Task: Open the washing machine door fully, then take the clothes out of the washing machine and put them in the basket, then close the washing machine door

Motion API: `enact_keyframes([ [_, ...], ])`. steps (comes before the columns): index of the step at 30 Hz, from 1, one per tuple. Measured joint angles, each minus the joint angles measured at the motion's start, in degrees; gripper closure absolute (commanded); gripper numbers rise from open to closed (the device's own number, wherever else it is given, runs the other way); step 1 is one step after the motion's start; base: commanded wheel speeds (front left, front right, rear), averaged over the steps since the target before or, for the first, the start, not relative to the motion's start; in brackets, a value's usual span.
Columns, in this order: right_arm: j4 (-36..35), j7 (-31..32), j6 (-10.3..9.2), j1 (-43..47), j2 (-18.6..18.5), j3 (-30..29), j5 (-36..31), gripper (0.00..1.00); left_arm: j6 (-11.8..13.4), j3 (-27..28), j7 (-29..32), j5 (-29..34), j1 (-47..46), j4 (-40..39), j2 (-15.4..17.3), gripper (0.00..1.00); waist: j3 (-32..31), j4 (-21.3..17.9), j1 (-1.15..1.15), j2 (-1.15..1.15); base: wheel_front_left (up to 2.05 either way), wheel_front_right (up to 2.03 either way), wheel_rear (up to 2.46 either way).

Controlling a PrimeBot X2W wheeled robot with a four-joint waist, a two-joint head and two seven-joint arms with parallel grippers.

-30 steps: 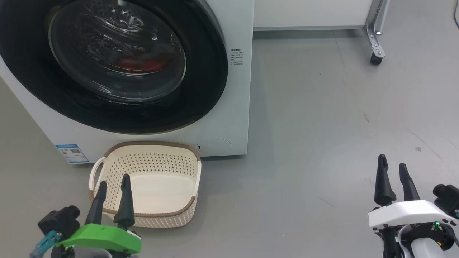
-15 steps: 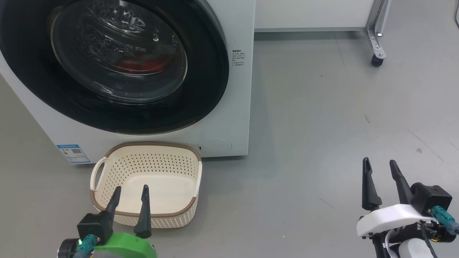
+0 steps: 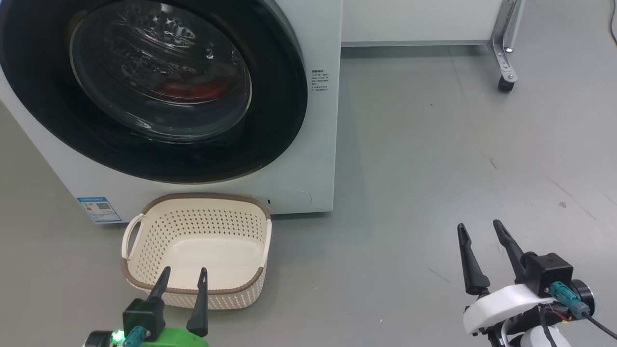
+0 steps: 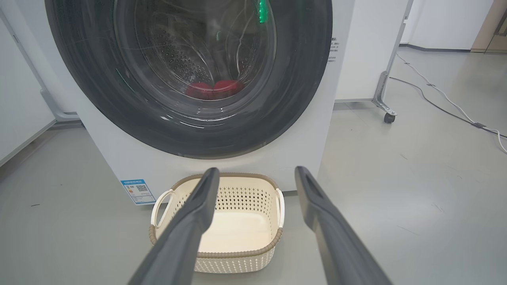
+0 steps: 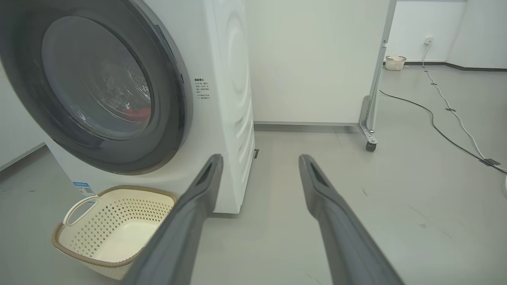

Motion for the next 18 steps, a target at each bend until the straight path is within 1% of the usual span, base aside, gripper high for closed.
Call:
enact_keyframes([
  [18,1.8,0.8,0.07,0.0,0.4,0.2,0.4,0.00,0.2,-0.9,0.0,-2.8,-0.1,1.7,0.0,0.00,-0.6,-0.4,0.00,0.00,0.00,0.00,0.00],
])
